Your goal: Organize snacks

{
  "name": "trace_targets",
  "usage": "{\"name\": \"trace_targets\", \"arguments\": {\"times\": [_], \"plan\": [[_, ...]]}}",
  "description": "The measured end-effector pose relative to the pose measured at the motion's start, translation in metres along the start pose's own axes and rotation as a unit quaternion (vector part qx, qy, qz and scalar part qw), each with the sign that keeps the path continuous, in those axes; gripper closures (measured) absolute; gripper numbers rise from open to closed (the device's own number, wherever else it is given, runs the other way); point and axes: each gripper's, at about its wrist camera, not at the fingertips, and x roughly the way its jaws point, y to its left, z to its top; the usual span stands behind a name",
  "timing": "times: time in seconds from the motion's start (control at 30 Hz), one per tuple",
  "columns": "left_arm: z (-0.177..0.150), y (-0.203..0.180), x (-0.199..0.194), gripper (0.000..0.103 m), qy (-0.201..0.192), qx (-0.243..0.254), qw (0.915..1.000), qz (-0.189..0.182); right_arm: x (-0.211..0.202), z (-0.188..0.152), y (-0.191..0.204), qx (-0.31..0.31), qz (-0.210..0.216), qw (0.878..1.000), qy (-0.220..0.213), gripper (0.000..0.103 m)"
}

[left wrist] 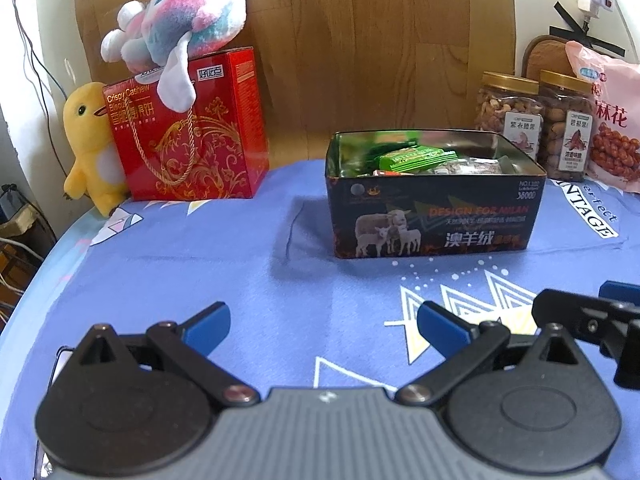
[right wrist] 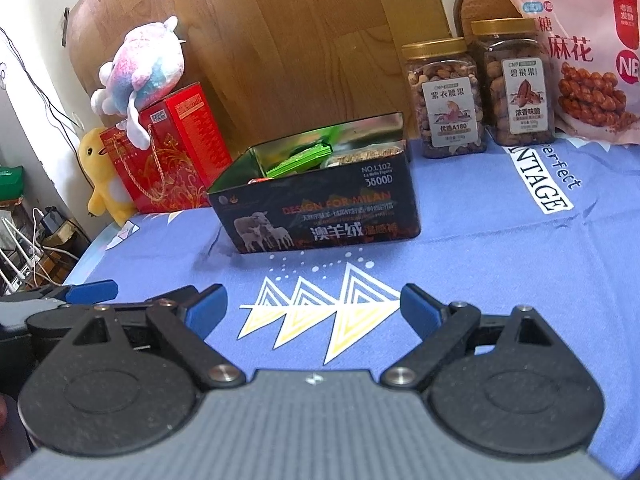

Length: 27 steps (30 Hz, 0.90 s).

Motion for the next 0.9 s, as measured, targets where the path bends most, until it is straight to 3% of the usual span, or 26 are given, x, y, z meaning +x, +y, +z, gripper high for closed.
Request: {"name": "trace_targets", "arguments": {"times": [0.9], "plan": [[-0.0002, -0.0071, 0.0015, 0.000, 0.020, 0.014, 0.9997, -0.007, -0.0015, -0.0007, 0.0002, 0.006, -0.002, 1.000, -0.002, 0.008]]}}
